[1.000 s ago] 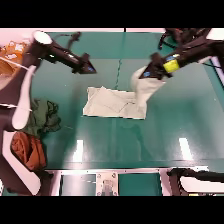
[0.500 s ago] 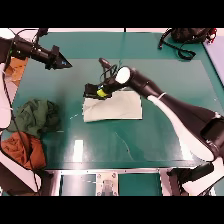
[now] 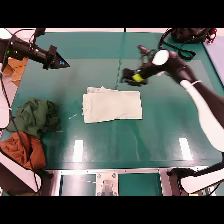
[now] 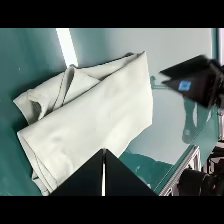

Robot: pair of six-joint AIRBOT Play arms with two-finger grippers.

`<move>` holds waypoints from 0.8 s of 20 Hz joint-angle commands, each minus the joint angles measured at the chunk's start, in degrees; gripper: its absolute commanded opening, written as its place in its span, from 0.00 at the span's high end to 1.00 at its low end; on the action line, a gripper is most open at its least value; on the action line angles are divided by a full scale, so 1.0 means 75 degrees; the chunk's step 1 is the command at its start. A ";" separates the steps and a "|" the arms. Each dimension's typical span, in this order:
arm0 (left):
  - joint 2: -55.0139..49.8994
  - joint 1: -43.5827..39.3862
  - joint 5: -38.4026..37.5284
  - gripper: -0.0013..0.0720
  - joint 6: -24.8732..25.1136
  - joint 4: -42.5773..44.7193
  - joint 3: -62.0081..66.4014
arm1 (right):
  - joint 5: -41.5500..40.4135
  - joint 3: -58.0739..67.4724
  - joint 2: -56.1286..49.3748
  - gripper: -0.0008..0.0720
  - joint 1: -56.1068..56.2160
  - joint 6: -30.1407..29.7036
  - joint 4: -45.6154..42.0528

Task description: Fold the shirts.

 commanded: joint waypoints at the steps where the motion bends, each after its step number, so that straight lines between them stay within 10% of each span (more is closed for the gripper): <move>1: 0.0006 -0.0003 0.0029 0.95 0.0000 0.0006 0.0009 | 0.1131 -0.0624 0.0163 0.30 -0.1309 -0.0895 -0.0259; 4: 0.0006 -0.0003 0.0041 0.95 -0.0020 0.0003 0.0009 | 0.1003 -0.1661 -0.0099 0.16 -0.1842 -0.2063 0.0874; 13: 0.0006 -0.0003 0.0032 0.95 -0.0026 0.0003 0.0009 | 0.0388 -0.3104 -0.0737 0.16 -0.1343 -0.3917 0.3421; 14: 0.0006 -0.0003 0.0029 0.95 -0.0026 0.0003 0.0009 | 0.0332 -0.3037 -0.0737 0.26 -0.1288 -0.4121 0.3940; 15: 0.0006 -0.0003 0.0026 0.95 -0.0026 0.0003 0.0009 | 0.0294 -0.2897 -0.0737 0.77 -0.1291 -0.4232 0.4301; 16: 0.0006 -0.0003 0.0026 0.95 -0.0026 0.0003 0.0009 | 0.0300 -0.2652 -0.0734 0.96 -0.1343 -0.4342 0.4581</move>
